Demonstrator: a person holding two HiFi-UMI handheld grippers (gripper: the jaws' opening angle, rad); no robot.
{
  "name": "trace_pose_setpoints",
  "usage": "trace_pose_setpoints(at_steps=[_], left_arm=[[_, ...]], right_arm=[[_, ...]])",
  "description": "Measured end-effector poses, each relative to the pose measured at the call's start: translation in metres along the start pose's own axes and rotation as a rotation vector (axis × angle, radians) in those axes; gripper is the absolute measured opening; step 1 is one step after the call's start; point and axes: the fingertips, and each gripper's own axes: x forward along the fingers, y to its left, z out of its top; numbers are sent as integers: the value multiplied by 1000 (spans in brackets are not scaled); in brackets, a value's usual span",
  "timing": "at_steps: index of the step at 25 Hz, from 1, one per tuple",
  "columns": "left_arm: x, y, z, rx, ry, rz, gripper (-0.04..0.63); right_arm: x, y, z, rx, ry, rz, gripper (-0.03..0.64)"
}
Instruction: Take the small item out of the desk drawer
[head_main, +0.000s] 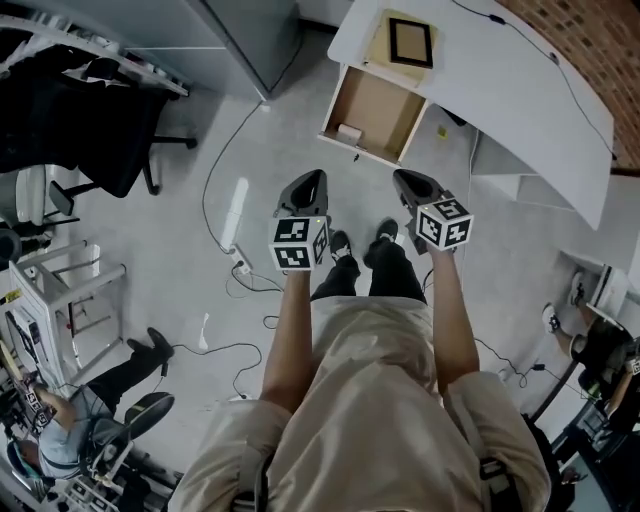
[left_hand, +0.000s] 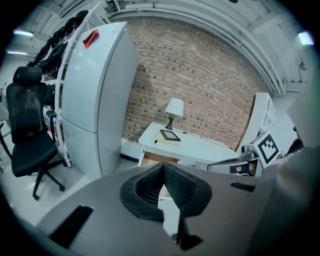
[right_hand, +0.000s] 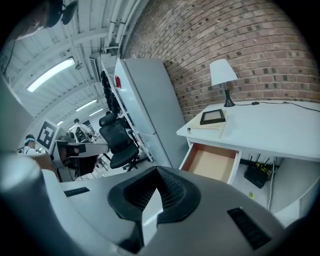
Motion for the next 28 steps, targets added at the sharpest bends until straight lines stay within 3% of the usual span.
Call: trace_pose_setpoints(at_steps=[6, 15, 28], left_arm=[[33, -3, -6, 15, 52, 16, 15], [98, 31, -5, 0, 87, 55, 15], [167, 43, -28, 33, 115, 70, 16]], right_arm=[[40, -25, 14, -97, 57, 75, 26], [136, -53, 30, -197, 145, 162, 26], [205, -86, -6, -286, 311, 237, 26]])
